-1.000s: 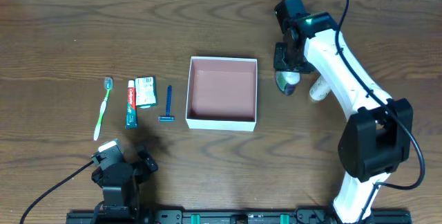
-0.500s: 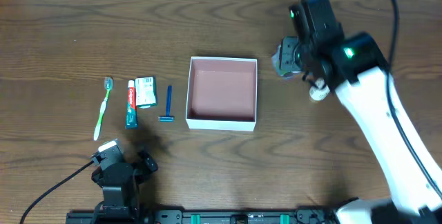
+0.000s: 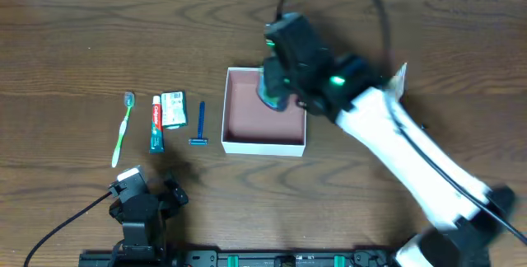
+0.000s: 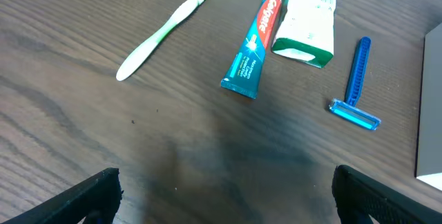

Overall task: Pack container
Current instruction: 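Carry the pump bottle into the box and release it, then move the right gripper to the white lotion bottle and grasp it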

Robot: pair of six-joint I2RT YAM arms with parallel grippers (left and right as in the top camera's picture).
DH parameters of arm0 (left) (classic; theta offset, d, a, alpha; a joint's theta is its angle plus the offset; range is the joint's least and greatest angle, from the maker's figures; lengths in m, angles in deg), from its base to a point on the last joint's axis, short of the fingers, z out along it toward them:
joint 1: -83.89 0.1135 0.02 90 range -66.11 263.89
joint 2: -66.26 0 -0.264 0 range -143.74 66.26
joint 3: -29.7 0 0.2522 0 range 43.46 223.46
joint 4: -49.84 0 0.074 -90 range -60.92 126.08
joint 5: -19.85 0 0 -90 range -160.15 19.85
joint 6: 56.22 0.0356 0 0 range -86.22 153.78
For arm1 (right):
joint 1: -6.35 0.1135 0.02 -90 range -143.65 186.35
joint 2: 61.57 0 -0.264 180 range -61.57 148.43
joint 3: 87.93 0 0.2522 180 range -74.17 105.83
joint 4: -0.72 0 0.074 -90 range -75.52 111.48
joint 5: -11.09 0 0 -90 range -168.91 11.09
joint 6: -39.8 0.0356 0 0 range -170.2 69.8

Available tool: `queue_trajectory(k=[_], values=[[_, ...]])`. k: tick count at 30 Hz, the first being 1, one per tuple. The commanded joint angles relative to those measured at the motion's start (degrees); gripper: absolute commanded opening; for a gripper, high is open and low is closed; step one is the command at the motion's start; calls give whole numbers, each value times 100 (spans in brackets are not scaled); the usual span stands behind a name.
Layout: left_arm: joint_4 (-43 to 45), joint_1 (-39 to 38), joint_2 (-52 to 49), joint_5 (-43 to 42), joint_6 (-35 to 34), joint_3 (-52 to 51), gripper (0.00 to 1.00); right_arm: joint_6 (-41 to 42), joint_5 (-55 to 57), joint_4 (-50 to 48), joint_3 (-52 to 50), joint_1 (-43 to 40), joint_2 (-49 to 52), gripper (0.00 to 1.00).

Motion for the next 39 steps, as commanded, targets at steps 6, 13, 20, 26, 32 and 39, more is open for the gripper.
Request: queue_trajectory(k=[6,13,20,26,32,39], values=[[-85,-28,37,4,11,-94,98,7,20,-809,74,-24,1268,35],[-83,-28,37,4,11,-94,98,-94,-212,-1416,74,-17,1497,38],[-85,-28,37,4,11,-94,98,-800,-382,-1296,87,63,1445,99],[-85,-28,37,4,11,-94,98,-621,-380,-444,87,48,695,99],[-83,-28,37,4,11,-94,98,-627,66,516,87,-258,-883,99],[-83,-28,37,4,11,-94,98,-208,535,2249,83,-1849,-1755,99]])
